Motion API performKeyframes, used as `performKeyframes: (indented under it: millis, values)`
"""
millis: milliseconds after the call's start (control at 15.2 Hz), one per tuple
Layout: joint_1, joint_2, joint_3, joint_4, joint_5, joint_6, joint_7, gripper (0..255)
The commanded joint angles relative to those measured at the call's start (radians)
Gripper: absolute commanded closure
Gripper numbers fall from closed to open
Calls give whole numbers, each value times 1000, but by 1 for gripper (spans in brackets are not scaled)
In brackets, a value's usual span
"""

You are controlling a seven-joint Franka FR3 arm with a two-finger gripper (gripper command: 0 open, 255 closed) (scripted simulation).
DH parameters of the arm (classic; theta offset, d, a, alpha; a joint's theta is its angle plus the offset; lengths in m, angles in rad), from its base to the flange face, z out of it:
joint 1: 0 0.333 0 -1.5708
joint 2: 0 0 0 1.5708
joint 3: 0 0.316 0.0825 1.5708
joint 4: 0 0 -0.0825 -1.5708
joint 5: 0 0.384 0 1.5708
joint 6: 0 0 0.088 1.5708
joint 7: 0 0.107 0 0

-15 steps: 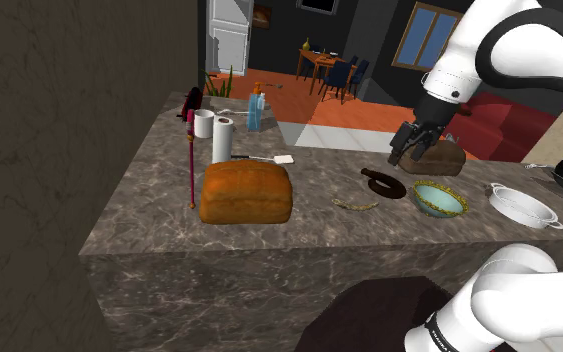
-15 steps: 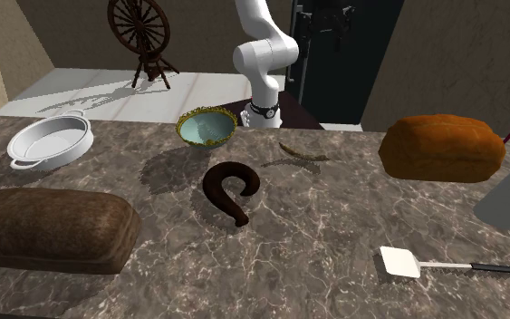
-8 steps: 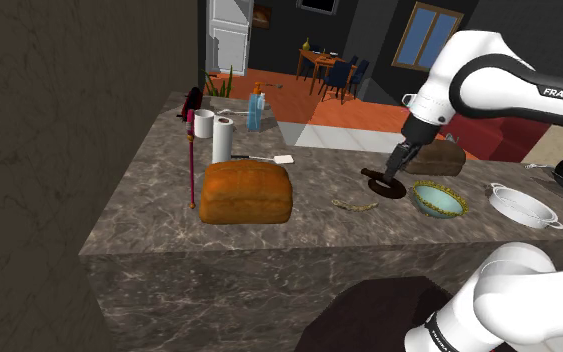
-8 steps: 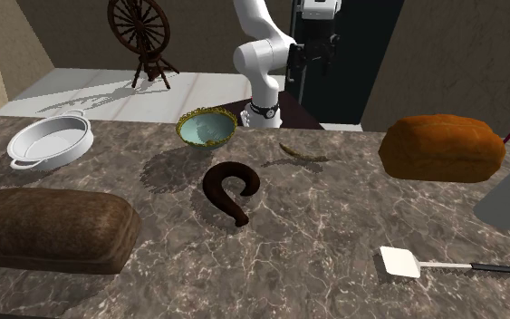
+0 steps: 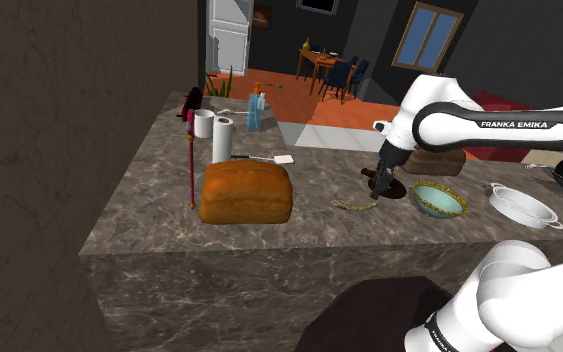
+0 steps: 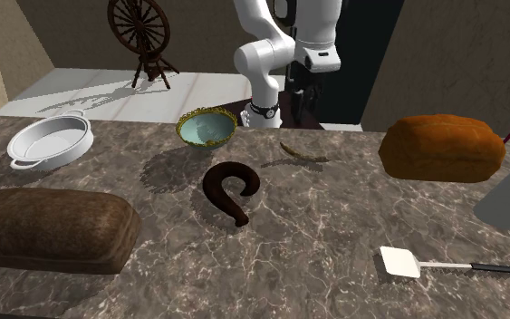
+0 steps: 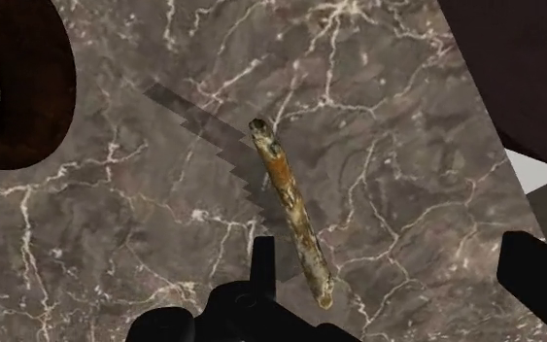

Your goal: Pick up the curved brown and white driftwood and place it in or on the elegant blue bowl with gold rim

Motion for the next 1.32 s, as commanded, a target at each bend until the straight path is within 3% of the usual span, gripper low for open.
performKeyframes:
  millis: [0,264,792,1254]
  values:
    - [24,58,-44,-21,-25,85,-111,0]
    - [74,186,-121,-29,-50,228,-303,0]
    - [80,264,-144,-79,-49,355,-311,0]
    - [80,264,-144,-79,-49,355,-311,0]
